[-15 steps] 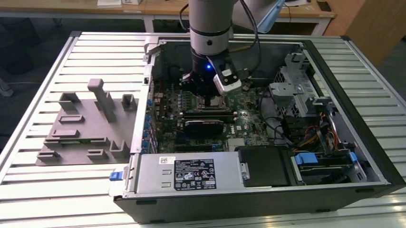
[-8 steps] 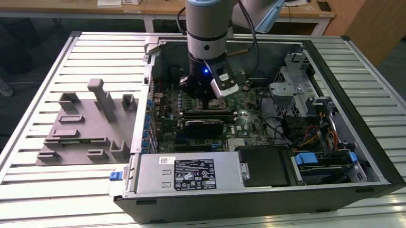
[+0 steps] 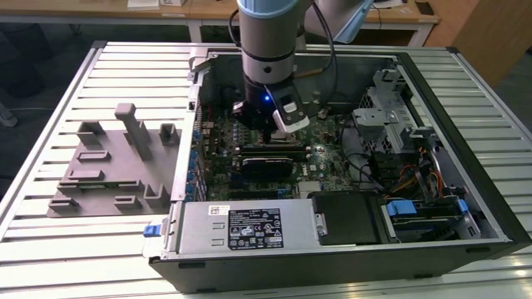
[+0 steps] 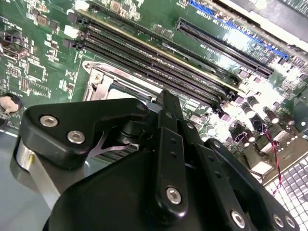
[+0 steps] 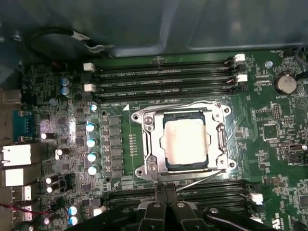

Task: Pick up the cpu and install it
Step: 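Install the second cpu locking lever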

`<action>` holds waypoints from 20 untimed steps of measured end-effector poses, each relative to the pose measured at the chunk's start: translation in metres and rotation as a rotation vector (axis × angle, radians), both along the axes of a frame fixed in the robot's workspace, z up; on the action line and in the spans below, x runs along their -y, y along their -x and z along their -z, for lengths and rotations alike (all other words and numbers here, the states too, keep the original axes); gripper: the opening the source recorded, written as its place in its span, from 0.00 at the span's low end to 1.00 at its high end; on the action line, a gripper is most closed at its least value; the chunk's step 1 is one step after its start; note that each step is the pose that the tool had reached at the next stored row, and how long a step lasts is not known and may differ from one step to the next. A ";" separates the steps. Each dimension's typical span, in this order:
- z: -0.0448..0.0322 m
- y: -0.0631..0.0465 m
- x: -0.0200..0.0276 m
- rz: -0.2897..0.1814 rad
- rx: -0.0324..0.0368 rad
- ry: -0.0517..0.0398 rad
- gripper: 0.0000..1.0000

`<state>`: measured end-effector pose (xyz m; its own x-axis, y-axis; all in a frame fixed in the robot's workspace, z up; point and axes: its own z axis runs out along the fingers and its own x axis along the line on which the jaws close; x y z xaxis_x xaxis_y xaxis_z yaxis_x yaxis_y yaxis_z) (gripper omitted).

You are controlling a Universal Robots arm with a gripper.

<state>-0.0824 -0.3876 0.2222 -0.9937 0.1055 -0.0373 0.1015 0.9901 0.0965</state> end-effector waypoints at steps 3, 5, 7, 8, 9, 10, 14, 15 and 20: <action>0.0010 0.001 0.0037 0.000 0.0000 -0.0157 0.11; 0.0016 0.002 0.0062 0.000 0.0001 -0.0258 0.11; 0.0022 0.002 0.0083 0.000 -0.0001 -0.0400 0.11; 0.0025 0.003 0.0091 0.000 -0.0001 -0.0477 0.11; 0.0029 0.003 0.0099 0.000 0.0000 -0.0540 0.11; 0.0033 0.003 0.0107 0.000 0.0000 -0.0584 0.11; 0.0060 0.005 0.0135 0.000 0.0001 -0.0698 0.11; 0.0067 0.005 0.0138 0.000 -0.0001 -0.0723 0.11; 0.0104 0.006 0.0152 0.000 0.0000 -0.0827 0.11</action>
